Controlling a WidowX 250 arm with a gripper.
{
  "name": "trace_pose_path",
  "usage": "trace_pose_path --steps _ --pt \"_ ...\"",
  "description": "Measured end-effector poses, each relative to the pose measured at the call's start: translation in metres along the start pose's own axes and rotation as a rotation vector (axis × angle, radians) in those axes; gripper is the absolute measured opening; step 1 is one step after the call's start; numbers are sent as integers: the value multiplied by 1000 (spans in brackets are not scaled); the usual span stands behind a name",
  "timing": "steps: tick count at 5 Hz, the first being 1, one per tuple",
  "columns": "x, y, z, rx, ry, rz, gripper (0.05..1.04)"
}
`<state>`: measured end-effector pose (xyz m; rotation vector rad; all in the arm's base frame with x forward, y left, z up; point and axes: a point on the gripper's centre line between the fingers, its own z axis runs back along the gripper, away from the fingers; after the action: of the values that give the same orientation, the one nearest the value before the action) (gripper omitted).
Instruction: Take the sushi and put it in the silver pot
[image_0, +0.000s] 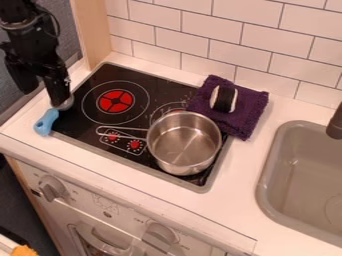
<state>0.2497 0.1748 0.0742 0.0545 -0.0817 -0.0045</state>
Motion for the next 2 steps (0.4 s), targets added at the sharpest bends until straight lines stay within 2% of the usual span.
trace_pose_path --steps 1,2 --pt "0 -5 -9 -21 21 1 1001" --pt "32 -44 -14 -74 2 -61 1001"
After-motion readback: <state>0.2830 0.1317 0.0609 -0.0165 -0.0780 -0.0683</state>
